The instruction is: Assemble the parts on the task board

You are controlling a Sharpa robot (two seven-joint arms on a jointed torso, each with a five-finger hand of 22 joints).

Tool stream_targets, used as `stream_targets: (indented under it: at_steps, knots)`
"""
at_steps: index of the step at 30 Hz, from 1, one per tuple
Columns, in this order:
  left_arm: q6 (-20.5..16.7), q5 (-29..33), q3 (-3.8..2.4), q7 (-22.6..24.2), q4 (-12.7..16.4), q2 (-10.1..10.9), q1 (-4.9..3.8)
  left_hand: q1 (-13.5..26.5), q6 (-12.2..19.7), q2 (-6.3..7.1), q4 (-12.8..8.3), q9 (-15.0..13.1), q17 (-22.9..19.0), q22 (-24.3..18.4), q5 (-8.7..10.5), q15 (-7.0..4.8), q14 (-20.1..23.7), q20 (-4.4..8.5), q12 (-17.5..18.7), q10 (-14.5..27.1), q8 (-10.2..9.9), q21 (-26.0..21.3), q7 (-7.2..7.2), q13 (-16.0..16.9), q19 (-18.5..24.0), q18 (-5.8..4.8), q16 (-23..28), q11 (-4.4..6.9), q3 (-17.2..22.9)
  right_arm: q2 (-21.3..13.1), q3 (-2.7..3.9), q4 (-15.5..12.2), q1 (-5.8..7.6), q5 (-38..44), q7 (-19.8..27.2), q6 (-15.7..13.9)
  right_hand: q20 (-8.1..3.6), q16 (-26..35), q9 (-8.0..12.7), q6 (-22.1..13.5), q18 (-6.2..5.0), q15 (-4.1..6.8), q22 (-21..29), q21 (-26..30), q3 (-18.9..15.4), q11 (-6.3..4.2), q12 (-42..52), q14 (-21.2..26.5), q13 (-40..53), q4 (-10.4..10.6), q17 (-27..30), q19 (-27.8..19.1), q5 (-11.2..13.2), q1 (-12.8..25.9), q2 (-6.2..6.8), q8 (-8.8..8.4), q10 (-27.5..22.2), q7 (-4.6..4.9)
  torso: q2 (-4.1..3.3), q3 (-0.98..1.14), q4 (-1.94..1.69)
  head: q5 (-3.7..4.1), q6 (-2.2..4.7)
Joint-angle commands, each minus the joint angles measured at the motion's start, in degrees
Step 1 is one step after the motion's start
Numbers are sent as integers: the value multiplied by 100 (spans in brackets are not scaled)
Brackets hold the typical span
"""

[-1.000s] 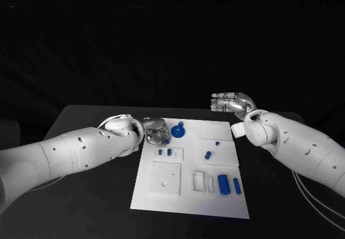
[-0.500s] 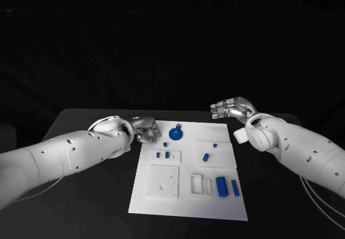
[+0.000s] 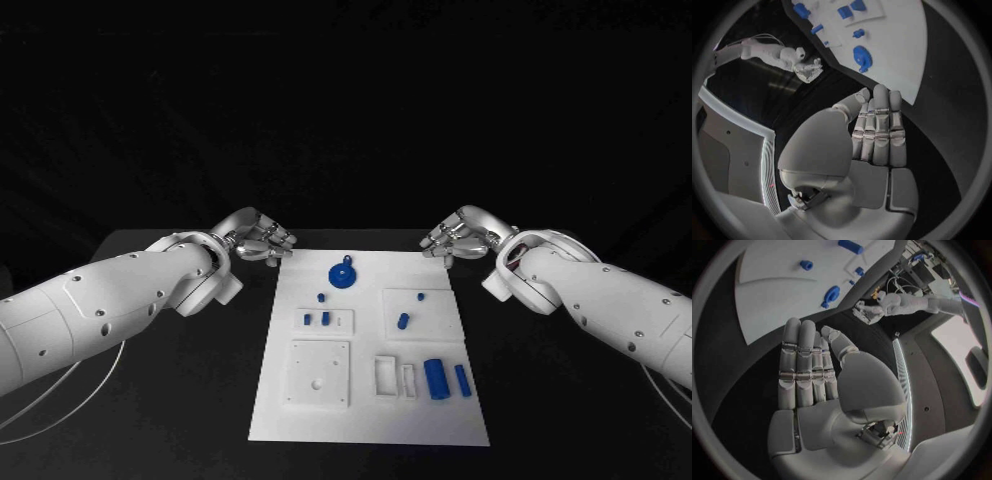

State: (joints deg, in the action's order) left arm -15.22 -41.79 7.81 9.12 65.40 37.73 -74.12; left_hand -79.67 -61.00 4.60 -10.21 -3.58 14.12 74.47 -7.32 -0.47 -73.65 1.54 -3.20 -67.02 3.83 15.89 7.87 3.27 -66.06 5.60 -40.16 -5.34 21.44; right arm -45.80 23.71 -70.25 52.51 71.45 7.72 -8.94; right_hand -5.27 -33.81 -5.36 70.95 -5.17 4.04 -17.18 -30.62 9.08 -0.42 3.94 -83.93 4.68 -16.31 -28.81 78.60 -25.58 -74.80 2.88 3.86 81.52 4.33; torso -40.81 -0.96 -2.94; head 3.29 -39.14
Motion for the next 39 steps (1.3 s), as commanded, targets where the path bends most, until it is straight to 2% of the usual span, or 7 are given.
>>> stream_targets:
  at_steps: [1,7,12,14,20,26,39]
  knots:
    - [-213,1000,-14,406,166,87,-27,63,-2,17,22,0,40,-49,32,5,-49,-6,-23,41,-18,-108,-9,7,-74,58,39,-4,-86,-68,-1,-232,-70,1499,-498,170,-65,-601,43,-151,42,31,-333,-386,97,34,-16,112,0,2,-595,-83,34,75,31,-19,-21,28,-8,6,0,17,2]
    - [-245,1495,-26,462,412,246,-45,105,22,12,210,0,121,-284,-44,18,-81,-19,-26,94,-17,-394,-17,9,-343,44,103,-11,-481,-193,-2,-641,-215,2386,-909,224,20,-1098,124,-370,-101,-68,-931,-1083,455,251,-34,85,-98,0,-1113,125,141,311,122,-20,-643,88,-7,-6,-4,49,-1]
    - [-253,1725,-29,506,561,332,-49,97,33,-14,309,0,169,-403,-11,26,-107,-23,-28,133,-17,-543,-21,11,-518,43,127,-16,-694,-269,-6,-947,-363,2947,-1160,144,101,-1196,121,-333,-240,-123,-1233,-1262,790,317,-54,112,-116,25,-1240,-3,225,441,287,-24,-878,103,-5,-17,-2,53,2]
    - [-247,1784,-30,524,617,359,-50,94,38,-16,327,0,186,-397,-6,26,-115,-24,-29,144,-18,-555,-21,11,-580,53,132,-16,-732,-283,-13,-1081,-425,3268,-1326,70,184,-1190,121,-330,-262,-212,-1302,-1265,996,386,-64,105,-125,26,-1233,-39,599,397,398,-25,-1101,119,-3,-16,-5,61,0]
    - [-222,1837,-31,546,692,383,-50,91,46,-20,368,0,214,-394,12,35,-110,-32,-28,183,-18,-642,-19,11,-643,55,165,-25,-827,-296,-31,-1290,-545,3731,-1614,61,239,-1242,140,-364,-321,-242,-1531,-1268,1615,393,-62,85,-123,181,-1228,-44,931,410,678,-23,-1059,132,-7,-14,-14,71,-21]
    - [-218,1804,-31,560,724,396,-50,83,72,-13,378,1,217,-380,15,40,-119,-37,-29,216,-20,-669,-10,12,-674,61,185,-35,-873,-303,-42,-1414,-614,3881,-1712,130,251,-1255,141,-386,-316,-257,-1650,-1186,1654,399,-60,85,-122,393,-1202,-36,960,409,844,-26,-1100,130,-9,-11,-8,61,-13]
    - [-183,1755,-31,559,733,403,-50,54,95,-15,401,0,215,-359,24,48,-124,-46,-30,268,-19,-737,-2,12,-715,69,228,-48,-965,-292,-112,-1492,-653,3907,-1689,129,245,-1275,137,-317,-295,-251,-1942,-974,1882,385,-61,100,-123,525,-1158,8,1023,271,880,-24,-1035,124,-8,-4,-8,14,-48]
